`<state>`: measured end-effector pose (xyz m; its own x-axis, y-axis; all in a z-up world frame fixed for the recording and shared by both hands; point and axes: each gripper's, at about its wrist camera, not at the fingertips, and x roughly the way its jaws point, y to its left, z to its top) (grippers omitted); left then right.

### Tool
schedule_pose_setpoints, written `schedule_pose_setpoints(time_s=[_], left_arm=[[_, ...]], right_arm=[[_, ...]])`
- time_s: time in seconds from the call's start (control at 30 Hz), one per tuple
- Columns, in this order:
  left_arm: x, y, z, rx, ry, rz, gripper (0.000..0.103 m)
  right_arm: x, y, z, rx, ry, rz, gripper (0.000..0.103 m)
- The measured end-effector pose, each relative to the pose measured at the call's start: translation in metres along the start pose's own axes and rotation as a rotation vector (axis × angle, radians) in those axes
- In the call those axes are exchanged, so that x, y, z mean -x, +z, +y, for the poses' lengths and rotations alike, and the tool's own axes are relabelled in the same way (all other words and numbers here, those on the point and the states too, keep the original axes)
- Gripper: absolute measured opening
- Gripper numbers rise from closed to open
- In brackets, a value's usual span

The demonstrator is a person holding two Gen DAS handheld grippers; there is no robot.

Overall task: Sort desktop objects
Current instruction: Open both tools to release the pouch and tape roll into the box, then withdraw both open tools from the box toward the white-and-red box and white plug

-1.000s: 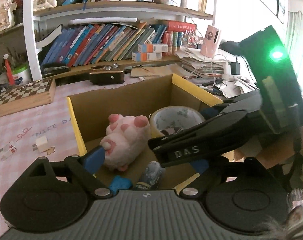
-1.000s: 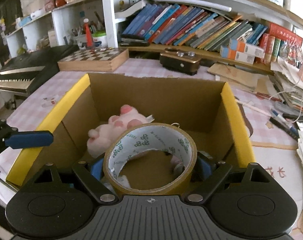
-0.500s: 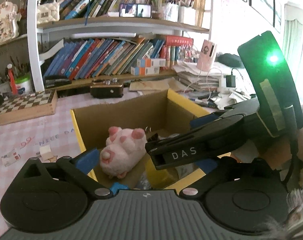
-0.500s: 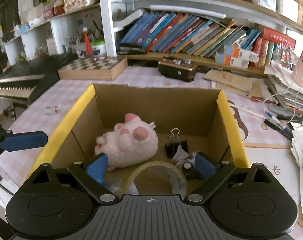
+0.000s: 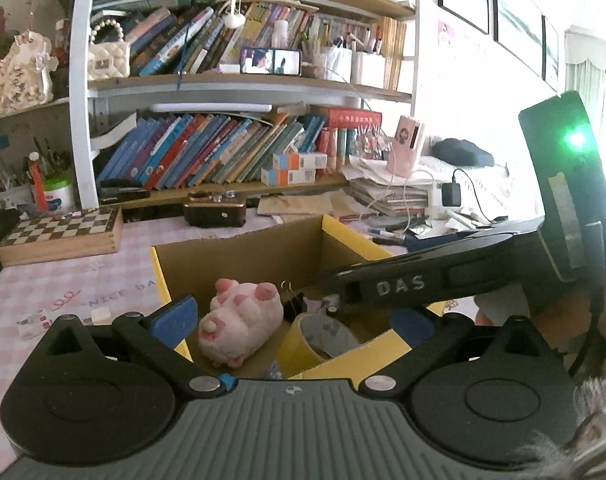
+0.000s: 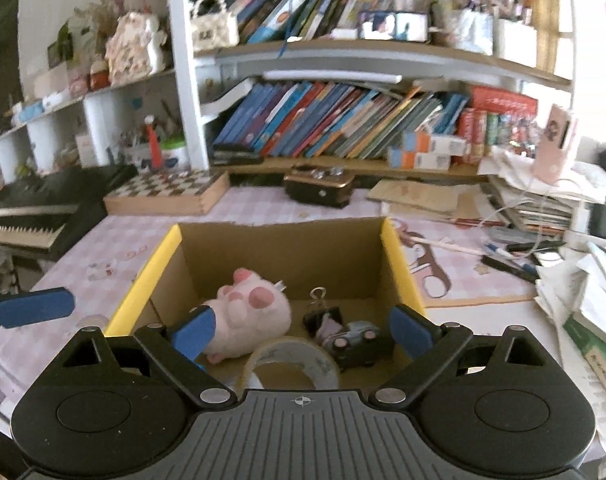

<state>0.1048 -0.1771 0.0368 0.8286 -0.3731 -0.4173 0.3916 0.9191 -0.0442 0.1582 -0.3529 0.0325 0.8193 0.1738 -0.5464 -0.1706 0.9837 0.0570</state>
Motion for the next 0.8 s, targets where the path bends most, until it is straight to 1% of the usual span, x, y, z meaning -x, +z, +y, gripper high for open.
schedule_pose_setpoints(time_s=[0.3, 0.43, 0.63, 0.8], left_arm=[[0.015, -0.007, -0.003, 0.001, -0.011, -0.008, 0.103], [0.023, -0.012, 0.002, 0.006, -0.020, -0.019, 0.103], [0.042, -0.015, 0.020, 0.046, -0.023, -0.058, 0.103], [0.062, -0.022, 0.039, 0.088, -0.031, -0.066, 0.103]], right_arm=[[0.021, -0.012, -0.010, -0.049, -0.058, -0.010, 0.096], [0.032, -0.017, -0.011, -0.070, -0.099, -0.020, 0.096], [0.053, -0.028, -0.004, -0.093, -0.160, -0.031, 0.096], [0.071, -0.042, 0.007, -0.109, -0.213, -0.047, 0.096]])
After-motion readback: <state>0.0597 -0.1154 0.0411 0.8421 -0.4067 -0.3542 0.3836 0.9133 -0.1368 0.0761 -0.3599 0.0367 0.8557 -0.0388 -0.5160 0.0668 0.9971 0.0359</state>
